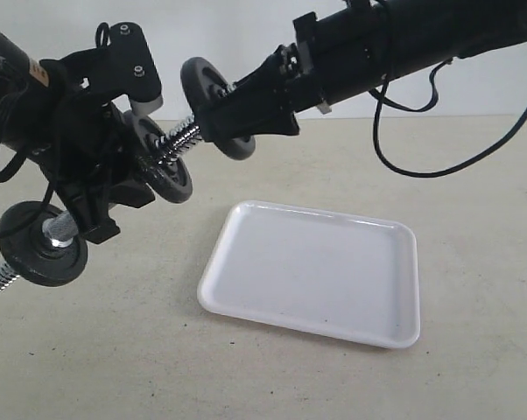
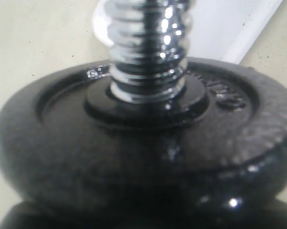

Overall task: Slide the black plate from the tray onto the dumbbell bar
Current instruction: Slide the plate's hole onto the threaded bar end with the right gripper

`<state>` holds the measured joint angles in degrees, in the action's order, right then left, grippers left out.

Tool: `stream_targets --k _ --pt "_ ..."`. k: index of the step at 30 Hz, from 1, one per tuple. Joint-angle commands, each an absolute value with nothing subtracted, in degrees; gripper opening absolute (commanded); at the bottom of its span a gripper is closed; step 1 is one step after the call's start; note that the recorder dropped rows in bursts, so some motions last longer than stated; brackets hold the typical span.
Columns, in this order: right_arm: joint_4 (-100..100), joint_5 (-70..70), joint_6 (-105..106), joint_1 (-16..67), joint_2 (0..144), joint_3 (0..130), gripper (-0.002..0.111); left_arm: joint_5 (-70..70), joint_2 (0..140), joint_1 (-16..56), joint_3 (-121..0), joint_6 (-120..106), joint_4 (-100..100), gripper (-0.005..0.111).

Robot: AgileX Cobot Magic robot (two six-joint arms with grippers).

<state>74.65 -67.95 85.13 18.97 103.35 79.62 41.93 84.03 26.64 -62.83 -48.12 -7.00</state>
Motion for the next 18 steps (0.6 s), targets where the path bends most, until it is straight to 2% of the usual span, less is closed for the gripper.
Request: stream_targets --k 1,18 --pt "77.3 -70.0 87.5 22.0 102.7 80.0 0.000 33.2 80.7 26.7 -65.3 -48.9 -7.1 0.004" --pt "72.1 -70.0 79.8 22.0 102.7 80.0 0.000 33.0 80.7 26.7 -65.3 -47.2 -7.1 0.004"
